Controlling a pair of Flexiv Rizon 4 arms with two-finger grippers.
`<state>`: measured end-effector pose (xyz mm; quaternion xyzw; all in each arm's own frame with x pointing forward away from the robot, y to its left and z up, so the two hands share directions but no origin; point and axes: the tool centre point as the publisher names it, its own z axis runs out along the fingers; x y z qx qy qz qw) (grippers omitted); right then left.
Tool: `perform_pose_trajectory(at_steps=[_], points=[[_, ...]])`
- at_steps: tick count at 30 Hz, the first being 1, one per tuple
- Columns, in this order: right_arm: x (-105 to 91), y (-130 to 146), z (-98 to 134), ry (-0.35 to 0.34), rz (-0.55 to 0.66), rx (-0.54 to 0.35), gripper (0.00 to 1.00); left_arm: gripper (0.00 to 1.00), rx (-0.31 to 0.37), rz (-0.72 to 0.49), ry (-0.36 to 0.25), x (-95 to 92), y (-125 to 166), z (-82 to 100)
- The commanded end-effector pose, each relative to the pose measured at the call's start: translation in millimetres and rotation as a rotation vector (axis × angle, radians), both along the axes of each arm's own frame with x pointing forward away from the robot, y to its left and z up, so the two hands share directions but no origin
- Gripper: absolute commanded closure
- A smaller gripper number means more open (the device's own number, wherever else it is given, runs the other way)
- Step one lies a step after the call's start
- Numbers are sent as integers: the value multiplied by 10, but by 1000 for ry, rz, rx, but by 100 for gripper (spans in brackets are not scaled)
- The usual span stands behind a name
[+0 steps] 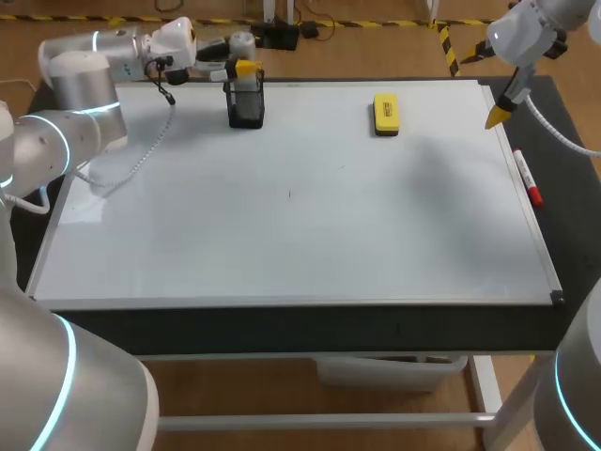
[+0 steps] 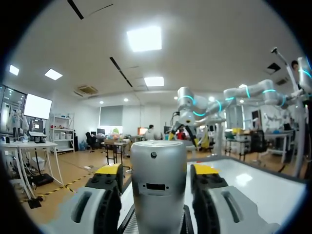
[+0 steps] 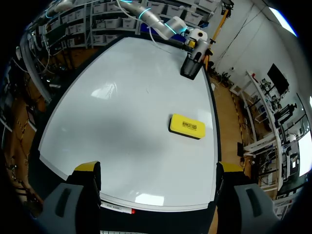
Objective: Pick up the inspection probe, press it on each red-marked spot on the whiteboard one by one, put down the probe, pick up the eraser, and wipe off all the red marks.
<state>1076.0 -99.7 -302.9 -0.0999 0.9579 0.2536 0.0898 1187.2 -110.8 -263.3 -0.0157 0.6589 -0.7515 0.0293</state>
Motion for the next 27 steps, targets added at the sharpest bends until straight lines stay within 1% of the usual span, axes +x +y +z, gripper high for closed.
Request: perform_pose_trajectory(at_steps=[1,6,12,14,17,20,22,25,27], points=[[3,-1,6,2,2,-5,0,0,-1,-87,-15,46,52,-10],[3,-1,6,2,2,-5,0,0,27,-49,-31,0,117,40],[3,-1,6,2,2,-5,0,0,79,34,-46,-85,233,85],[3,-1,6,2,2,-5,0,0,116,76,-46,-124,277,91],[3,-1,6,2,2,-5,0,0,148,133,-36,-169,358,85],[3,-1,6,2,2,-5,0,0,208,173,-57,-224,430,65],[3,-1,6,2,2,-5,0,0,225,204,-59,-283,477,62],[3,-1,6,2,2,-5,0,0,294,261,-61,-353,540,55],[3,-1,6,2,2,-5,0,0,322,294,-54,-408,577,51]])
